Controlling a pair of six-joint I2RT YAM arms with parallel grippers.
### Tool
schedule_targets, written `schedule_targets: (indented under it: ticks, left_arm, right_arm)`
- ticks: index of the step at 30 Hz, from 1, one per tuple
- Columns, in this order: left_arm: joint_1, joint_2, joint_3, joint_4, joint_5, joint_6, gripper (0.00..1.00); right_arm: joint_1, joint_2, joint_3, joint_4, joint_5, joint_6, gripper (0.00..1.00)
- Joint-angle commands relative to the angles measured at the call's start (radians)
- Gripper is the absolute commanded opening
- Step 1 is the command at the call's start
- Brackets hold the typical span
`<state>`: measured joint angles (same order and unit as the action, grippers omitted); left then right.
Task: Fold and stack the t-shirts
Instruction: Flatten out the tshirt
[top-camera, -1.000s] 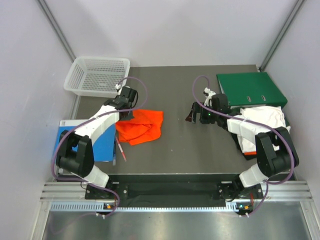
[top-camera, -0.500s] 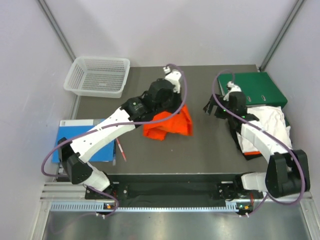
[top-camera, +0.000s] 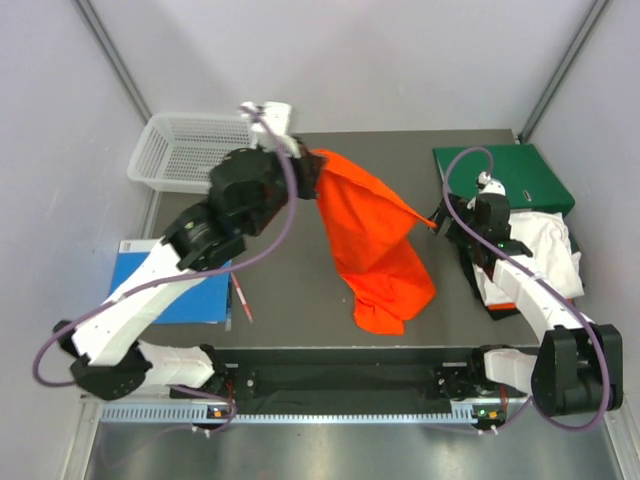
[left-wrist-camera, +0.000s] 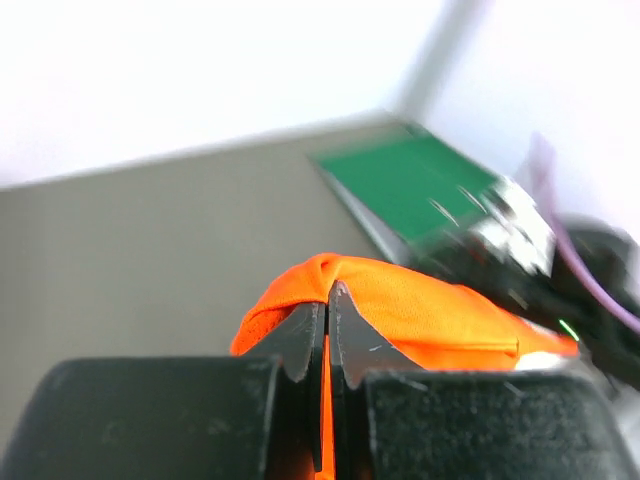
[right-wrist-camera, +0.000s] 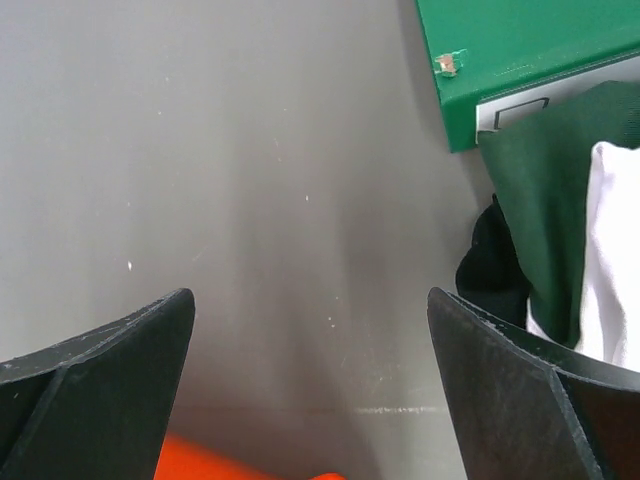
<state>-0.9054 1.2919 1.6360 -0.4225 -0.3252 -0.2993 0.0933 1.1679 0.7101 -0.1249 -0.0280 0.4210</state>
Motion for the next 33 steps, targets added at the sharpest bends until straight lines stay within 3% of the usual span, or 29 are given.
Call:
schedule_targets:
  ticks: [1, 5, 11, 21, 24, 33]
  left_arm:
    - [0.066, -0.143, -0.08, -0.039, -0.325, 0.029, 0.0]
    - [0.128, -0.209, -0.215, -0.116, -0.486, -0.043, 0.0]
    - [0.305, -0.204, -0.421, -0.183, -0.358, -0.184, 0.0]
    - [0.341, -0.121, -0.452, -0.183, -0.331, -0.202, 0.0]
    - [0.35, -0.118, -0.45, -0.18, -0.325, -0.193, 0.0]
    - [0.359, -0.114, -0.472, -0.168, -0.304, -0.192, 0.0]
  right_arm:
    - [-0.012, 0.032, 0.0, 0.062, -0.055, 0.004, 1.0]
    - [-0.007, 0.075, 0.005, 0.082, -0.17, -0.025, 1.0]
    - [0.063, 0.113, -0.001, 0.082, -0.294, -0.054, 1.0]
    - [0.355, 0.252, -0.037, 0.241, -0.342, 0.081, 1.0]
    - [0.41, 0.337, -0.028, 0.289, -0.378, 0.12, 0.96]
    - [0.52, 0.579, 0.052, 0.404, -0.397, 0.209, 0.7]
